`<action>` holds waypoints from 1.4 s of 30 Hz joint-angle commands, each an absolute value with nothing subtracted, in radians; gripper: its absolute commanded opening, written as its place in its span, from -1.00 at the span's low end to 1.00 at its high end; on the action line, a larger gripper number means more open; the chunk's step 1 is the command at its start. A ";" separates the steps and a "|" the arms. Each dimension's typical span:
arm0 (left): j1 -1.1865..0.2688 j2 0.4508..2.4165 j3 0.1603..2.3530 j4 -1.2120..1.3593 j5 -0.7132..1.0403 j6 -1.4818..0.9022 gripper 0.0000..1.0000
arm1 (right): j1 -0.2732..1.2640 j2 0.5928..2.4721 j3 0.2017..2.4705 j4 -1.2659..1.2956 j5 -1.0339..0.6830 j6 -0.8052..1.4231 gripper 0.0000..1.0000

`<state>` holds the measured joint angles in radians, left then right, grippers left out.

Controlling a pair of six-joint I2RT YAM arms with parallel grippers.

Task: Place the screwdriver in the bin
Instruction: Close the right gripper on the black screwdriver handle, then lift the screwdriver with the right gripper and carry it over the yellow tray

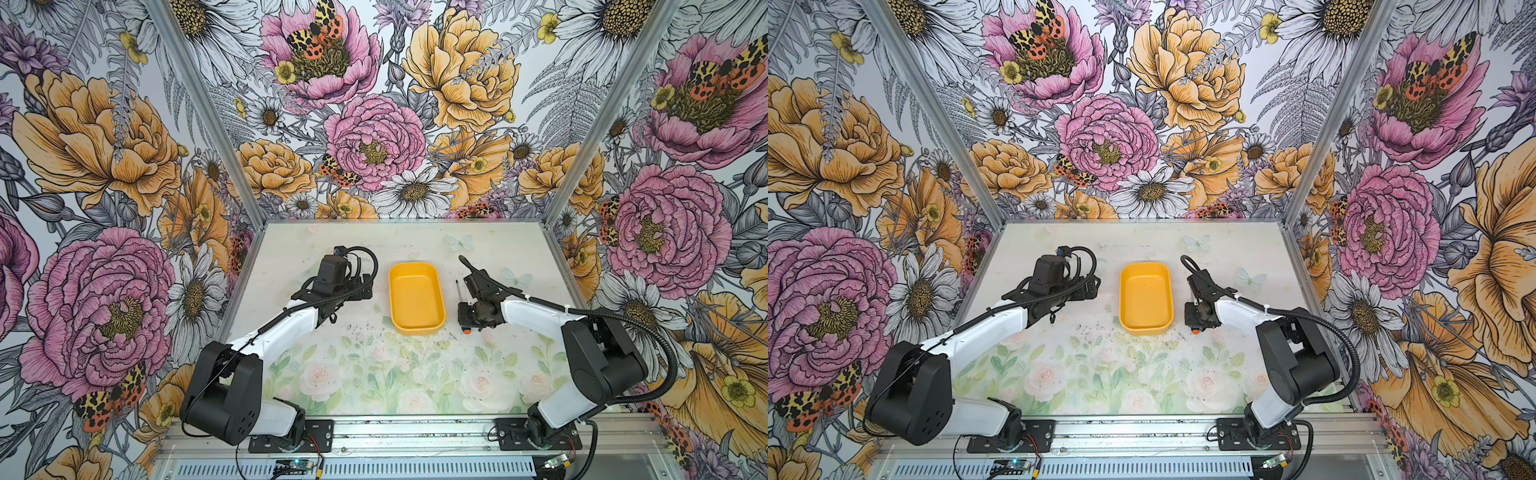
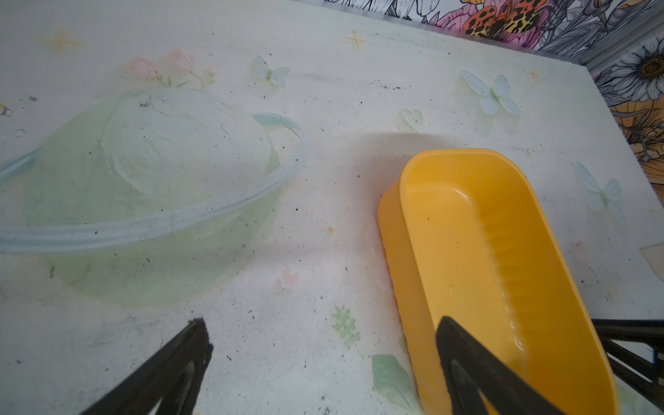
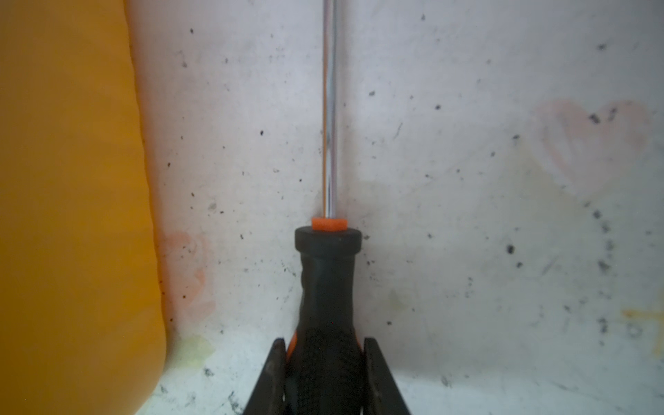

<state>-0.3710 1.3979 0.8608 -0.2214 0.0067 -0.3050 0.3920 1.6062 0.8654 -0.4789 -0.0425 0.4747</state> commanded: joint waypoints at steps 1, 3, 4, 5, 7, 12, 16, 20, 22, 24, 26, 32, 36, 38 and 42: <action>-0.376 1.413 0.900 -0.239 0.023 -0.294 0.97 | 0.397 1.645 0.891 -0.482 -0.047 0.469 -0.77; -0.377 1.416 0.905 -0.244 0.027 -0.293 0.98 | 0.396 1.649 0.896 -0.485 -0.053 0.469 -0.92; -0.377 1.417 0.905 -0.244 0.026 -0.292 0.98 | 0.396 1.649 0.897 -0.485 -0.059 0.466 -0.96; -0.377 1.419 0.906 -0.244 0.027 -0.291 0.98 | 0.395 1.648 0.899 -0.485 -0.064 0.466 -1.00; -0.376 1.419 0.906 -0.244 0.031 -0.293 0.98 | 0.392 1.647 0.902 -0.485 -0.076 0.466 -1.00; -0.377 1.422 0.905 -0.245 0.038 -0.292 0.98 | 0.357 1.621 0.902 -0.484 -0.138 0.472 -1.00; -0.375 1.416 0.906 -0.244 0.048 -0.290 0.98 | 0.296 1.552 0.910 -0.485 -0.217 0.484 -1.00; -0.366 1.409 0.904 -0.248 0.079 -0.290 0.98 | 0.248 1.476 0.965 -0.485 -0.303 0.506 -1.00; -0.360 1.404 0.903 -0.247 0.102 -0.292 0.97 | 0.247 1.450 1.019 -0.485 -0.335 0.535 -1.00; -0.352 1.398 0.903 -0.247 0.122 -0.296 0.98 | 0.267 1.430 1.082 -0.485 -0.323 0.580 -1.00; -0.346 1.389 0.899 -0.248 0.137 -0.299 0.98 | 0.305 1.417 1.141 -0.485 -0.278 0.605 -1.00; -0.329 1.360 0.887 -0.249 0.171 -0.294 0.98 | 0.451 1.410 1.238 -0.463 -0.047 0.774 -1.00; -0.319 1.351 0.876 -0.249 0.161 -0.305 0.98 | 0.541 1.463 1.258 -0.463 0.036 0.809 -1.00; -0.313 1.353 0.872 -0.249 0.163 -0.309 0.97 | 0.560 1.497 1.260 -0.468 0.030 0.815 -1.00; -0.302 1.361 0.869 -0.249 0.169 -0.313 0.98 | 0.594 1.556 1.258 -0.488 0.028 0.827 -1.00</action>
<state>-0.3145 1.3693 0.8822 -0.2481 0.1455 -0.3077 0.5766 1.5223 1.2392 -0.4763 -0.0166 0.7944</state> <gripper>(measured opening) 0.988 0.302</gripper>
